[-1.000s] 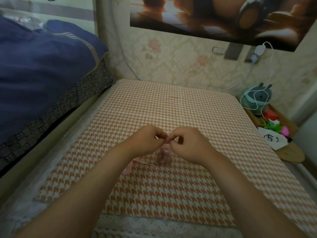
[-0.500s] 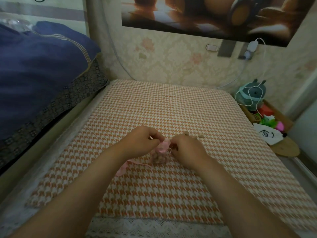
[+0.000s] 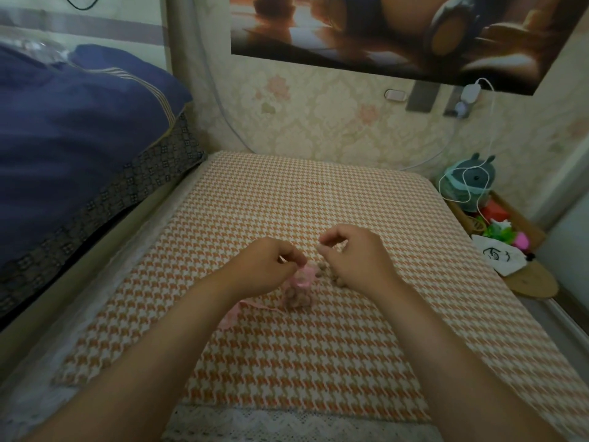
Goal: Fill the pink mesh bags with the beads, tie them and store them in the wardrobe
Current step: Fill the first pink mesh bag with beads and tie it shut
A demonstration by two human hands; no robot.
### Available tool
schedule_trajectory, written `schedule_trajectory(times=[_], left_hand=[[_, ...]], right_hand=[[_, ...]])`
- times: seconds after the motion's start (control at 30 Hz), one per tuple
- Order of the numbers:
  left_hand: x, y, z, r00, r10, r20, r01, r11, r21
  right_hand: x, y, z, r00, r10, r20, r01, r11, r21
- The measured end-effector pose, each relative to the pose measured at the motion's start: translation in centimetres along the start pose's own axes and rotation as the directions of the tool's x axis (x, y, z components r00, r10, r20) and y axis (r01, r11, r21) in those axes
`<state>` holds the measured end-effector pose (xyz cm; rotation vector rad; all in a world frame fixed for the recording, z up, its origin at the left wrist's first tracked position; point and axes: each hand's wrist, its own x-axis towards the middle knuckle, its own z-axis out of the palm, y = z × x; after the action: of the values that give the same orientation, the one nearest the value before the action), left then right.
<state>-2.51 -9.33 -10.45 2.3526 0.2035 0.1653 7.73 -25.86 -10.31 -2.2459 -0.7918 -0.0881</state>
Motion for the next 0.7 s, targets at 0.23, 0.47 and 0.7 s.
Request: schedule_trajectory(times=[0.23, 0.47, 0.7], left_hand=[[-0.2, 0.3, 0.0, 0.999, 0.039, -0.01, -0.039, 0.999, -0.028], [-0.3, -0.7, -0.2, 0.999, 0.04, -0.011, -0.041, 0.997, -0.069], [-0.1, -1.9, 0.9, 0.964, -0.003, 0.265, 0.055, 0.981, -0.189]], right_hand=[[-1.3, -1.5, -0.2, 0.98, -0.125, 0.155, 0.117, 0.991, 0.059], [-1.4, -1.7, -0.7, 0.946, -0.136, 0.293, 0.139, 0.99, 0.01], [-1.4, -1.4, -0.6, 0.939, -0.13, 0.319, 0.208, 0.952, -0.223]])
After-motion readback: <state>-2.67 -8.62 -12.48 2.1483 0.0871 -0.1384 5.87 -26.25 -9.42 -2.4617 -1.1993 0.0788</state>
